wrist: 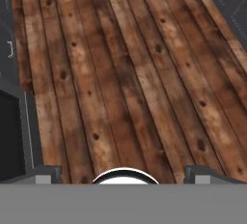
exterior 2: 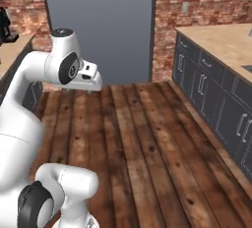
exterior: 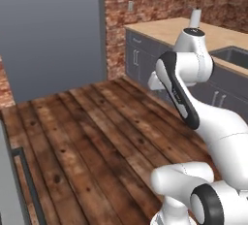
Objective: Navigate to the stand mixer.
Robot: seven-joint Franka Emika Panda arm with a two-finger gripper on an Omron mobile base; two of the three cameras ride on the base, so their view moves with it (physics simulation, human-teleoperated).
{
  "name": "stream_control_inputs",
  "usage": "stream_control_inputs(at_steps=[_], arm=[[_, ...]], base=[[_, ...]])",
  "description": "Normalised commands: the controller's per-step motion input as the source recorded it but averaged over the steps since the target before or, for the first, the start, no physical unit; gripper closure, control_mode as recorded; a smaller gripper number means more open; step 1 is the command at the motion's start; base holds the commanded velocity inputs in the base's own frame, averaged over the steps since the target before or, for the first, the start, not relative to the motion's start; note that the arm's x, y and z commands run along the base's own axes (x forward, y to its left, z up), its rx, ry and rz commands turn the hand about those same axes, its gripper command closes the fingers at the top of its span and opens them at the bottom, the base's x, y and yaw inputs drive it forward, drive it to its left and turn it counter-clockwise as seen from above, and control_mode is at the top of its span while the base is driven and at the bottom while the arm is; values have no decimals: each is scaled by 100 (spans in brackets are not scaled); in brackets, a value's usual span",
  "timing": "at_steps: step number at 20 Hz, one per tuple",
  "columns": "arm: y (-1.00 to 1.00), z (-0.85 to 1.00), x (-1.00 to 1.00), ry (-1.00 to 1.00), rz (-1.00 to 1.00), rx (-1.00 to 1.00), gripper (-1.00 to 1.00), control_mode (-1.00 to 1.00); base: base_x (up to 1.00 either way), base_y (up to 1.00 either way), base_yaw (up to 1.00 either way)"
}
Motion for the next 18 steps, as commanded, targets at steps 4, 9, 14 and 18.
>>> stream_control_inputs(at_steps=[4,9,14,18], arm=[[0,0,0,0,0,0,-100,100],[0,0,0,0,0,0,-100,100],[0,0,0,0,0,0,-100,100],[0,0,0,0,0,0,-100,100]], base=[[65,0,-13],[74,5,-22],[80,7,-29],[84,12,-25]])
